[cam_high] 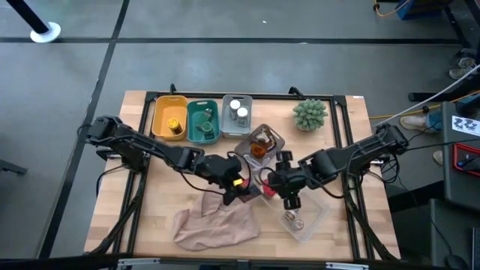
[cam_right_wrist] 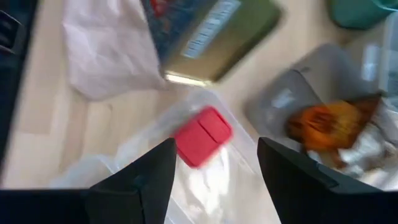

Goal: Sort spices by type
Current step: Put the red seasoning can into the left transparent bin

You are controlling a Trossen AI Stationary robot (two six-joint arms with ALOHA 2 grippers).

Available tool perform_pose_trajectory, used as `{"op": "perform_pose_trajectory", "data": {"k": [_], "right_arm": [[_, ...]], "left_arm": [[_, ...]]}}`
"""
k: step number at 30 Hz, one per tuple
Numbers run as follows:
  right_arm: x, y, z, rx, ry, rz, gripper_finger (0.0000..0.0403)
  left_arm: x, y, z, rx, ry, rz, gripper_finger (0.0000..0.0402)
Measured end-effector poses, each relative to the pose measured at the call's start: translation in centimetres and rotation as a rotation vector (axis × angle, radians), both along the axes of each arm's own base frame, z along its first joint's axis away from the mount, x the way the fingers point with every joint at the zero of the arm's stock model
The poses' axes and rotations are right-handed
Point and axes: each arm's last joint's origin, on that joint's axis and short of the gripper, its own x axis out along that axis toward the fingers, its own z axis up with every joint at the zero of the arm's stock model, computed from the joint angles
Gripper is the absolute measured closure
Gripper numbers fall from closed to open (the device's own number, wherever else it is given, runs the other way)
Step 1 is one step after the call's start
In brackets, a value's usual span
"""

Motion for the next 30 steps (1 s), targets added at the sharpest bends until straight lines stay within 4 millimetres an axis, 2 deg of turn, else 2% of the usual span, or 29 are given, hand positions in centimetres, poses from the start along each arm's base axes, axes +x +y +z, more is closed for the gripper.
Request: {"op": "perform_pose_trajectory", "data": {"k": [5,11,17,23,30], "right_arm": [[-1.6,0.1,0.9,-0.081,-0.005,-0.009,0.0175],[-1.9,0.3,1.1,-0.195,-0.053,-0.038,0.0175],[-2.0,0.8,1.2,-0.288,-0.079,0.015,0.0175],[-1.8,1.2,0.6,-0.262,-0.04,0.077,0.0175],[-2.1,3.0,-0.1,-0.257,-0.018,0.152,0.0175]], "left_arm": [[1.6,0.9,-1.0,0.044,-0.066,0.002,0.0224],[3.4,2.2,-1.5,0.033,-0.18,-0.003,0.0224],[4.6,3.3,-4.1,-0.005,-0.115,0.028,0.0224],[5.3,3.5,-6.1,-0.195,-0.023,0.046,0.0224],[5.8,4.6,-5.2,-0.432,-0.073,0.024,0.0224]]}}
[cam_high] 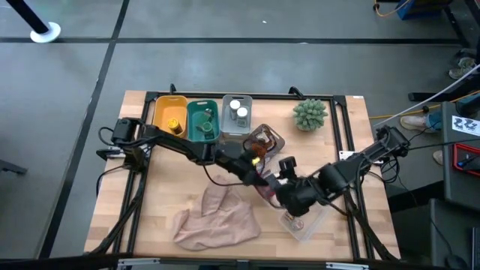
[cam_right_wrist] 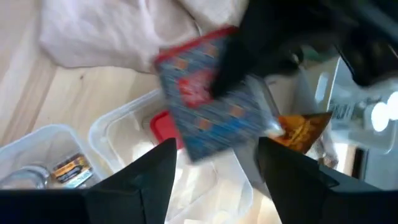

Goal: Sort spices by type
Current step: Put the red seasoning can into the left transparent bin

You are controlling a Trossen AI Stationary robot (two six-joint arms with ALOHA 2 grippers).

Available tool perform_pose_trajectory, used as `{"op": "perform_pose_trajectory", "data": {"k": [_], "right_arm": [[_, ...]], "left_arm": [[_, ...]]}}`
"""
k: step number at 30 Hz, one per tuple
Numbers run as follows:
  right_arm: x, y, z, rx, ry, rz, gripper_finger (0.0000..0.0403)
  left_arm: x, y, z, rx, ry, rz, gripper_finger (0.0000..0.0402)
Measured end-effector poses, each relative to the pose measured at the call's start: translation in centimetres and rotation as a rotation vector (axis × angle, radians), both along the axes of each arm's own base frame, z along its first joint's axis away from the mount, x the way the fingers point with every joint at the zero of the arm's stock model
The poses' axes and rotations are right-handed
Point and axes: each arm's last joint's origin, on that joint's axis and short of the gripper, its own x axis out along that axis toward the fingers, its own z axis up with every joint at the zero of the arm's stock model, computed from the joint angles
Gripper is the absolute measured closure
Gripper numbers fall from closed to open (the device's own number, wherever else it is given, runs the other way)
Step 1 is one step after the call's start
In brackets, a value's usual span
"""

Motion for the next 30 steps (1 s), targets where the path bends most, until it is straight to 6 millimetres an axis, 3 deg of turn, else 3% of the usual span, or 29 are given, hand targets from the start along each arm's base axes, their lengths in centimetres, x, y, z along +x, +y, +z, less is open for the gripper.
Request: {"op": "perform_pose_trajectory", "data": {"k": [12,25,30], "right_arm": [[-3.6,5.1,0.3,-0.433,-0.207,0.153,0.0175],[-1.6,6.9,-2.8,-0.843,-0.302,0.098,0.0175],[-1.6,6.9,-2.9,-0.847,-0.299,0.101,0.0175]], "left_arm": [[0.2,5.4,0.7,-0.341,0.044,0.043,0.0224],[0.3,5.7,3.5,-0.451,-0.183,-0.048,0.0224],[0.3,5.7,3.6,-0.448,-0.194,-0.056,0.0224]]}}
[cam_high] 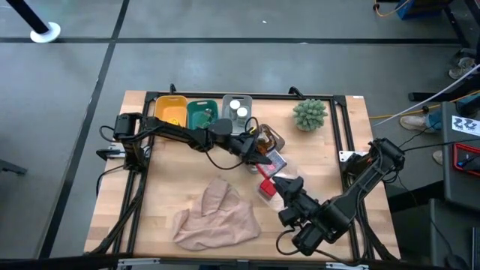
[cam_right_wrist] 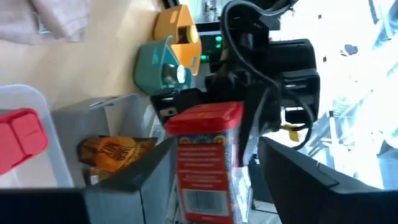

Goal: Sort spices by type
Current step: Put the red seasoning can into the left transparent bin

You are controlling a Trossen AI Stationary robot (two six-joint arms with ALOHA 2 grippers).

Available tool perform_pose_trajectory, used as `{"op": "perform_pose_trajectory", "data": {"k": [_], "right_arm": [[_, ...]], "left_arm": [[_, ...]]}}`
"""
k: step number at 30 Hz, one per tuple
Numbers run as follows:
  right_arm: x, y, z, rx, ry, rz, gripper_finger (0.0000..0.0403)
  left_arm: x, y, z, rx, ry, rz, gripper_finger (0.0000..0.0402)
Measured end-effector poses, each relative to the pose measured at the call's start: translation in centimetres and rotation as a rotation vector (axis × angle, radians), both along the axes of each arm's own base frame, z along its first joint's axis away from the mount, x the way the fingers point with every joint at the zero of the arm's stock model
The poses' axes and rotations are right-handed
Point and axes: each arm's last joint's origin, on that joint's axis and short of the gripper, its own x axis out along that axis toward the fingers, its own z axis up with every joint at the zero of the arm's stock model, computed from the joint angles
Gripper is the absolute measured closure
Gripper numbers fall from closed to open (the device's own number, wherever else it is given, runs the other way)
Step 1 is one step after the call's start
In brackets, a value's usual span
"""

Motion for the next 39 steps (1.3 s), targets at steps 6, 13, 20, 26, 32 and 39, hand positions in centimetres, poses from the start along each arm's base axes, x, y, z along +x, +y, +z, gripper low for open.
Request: {"op": "perform_pose_trajectory", "data": {"k": [6,13,20,26,32,39], "right_arm": [[0.0,0.1,-0.1,0.041,0.037,0.011,0.0175],[0.0,0.0,0.1,-0.028,-0.027,-0.008,0.0175],[-0.1,-0.1,-0.3,-0.07,0.02,0.008,0.0175],[-0.2,-0.5,-1.5,-0.151,0.054,0.008,0.0175],[-0.2,-0.8,-1.9,-0.234,0.007,-0.016,0.0175],[-0.1,-0.9,-1.8,-0.258,-0.023,-0.026,0.0175]], "left_arm": [[0.0,-0.3,0.2,0.0,-0.017,-0.017,0.0224],[0.0,-0.6,0.2,0.001,-0.018,-0.027,0.0224],[0.0,-0.7,0.2,0.001,-0.019,-0.043,0.0224],[-0.1,-0.8,0.5,-0.012,-0.046,-0.054,0.0224],[-0.1,-0.9,0.6,-0.013,-0.059,-0.058,0.0224],[-0.1,-0.9,0.7,-0.007,-0.068,-0.058,0.0224]]}}
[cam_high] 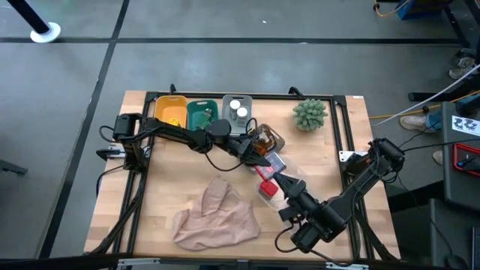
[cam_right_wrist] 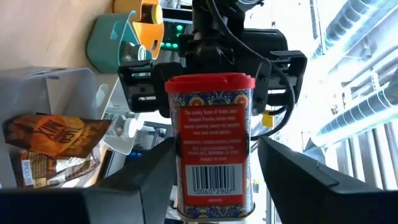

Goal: Sort spices by type
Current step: Put the red seasoning can into the left transparent bin

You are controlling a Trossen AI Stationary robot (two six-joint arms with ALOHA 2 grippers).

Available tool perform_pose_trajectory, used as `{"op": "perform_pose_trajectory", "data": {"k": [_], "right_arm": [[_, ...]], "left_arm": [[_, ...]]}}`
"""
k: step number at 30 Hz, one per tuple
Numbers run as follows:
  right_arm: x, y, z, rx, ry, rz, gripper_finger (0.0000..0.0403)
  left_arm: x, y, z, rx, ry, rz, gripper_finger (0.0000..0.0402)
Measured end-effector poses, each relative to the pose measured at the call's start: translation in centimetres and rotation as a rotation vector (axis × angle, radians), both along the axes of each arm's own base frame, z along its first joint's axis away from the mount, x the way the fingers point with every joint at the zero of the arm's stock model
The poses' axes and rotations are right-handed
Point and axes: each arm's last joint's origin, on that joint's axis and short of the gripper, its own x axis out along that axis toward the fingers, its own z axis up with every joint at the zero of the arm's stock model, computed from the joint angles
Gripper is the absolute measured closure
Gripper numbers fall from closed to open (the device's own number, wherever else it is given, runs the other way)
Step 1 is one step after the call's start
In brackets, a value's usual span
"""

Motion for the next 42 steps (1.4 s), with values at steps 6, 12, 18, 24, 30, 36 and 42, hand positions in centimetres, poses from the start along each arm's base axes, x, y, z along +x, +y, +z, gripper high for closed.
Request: {"op": "perform_pose_trajectory", "data": {"k": [6,12,18,24,30,36,42], "right_arm": [[0.6,-0.7,-0.1,0.024,0.022,-0.024,0.0175],[1.6,-1.8,-0.1,0.044,0.002,-0.068,0.0178],[1.7,-1.7,-0.1,0.032,0.008,-0.063,0.0201],[1.4,-1.3,-0.2,0.077,0.024,-0.048,0.0201],[1.4,-1.3,-0.3,0.134,0.014,-0.051,0.0197],[1.2,-1.4,-0.3,0.218,0.0,-0.062,0.02],[0.7,-1.8,-0.5,0.308,-0.03,-0.105,0.0199]], "left_arm": [[0.0,-0.3,-0.1,0.0,0.006,-0.004,0.0224],[0.0,-1.2,-0.1,0.004,0.007,-0.029,0.0224],[0.0,-1.1,-0.1,0.047,-0.016,-0.022,0.0224],[0.0,-1.1,-0.2,0.101,-0.034,-0.01,0.0223],[0.1,-1.1,-0.5,0.246,-0.104,0.013,0.019],[0.1,-1.2,-0.5,0.357,-0.169,0.038,0.0137],[0.1,0.0,-0.6,0.419,-0.188,0.078,0.0121]]}}
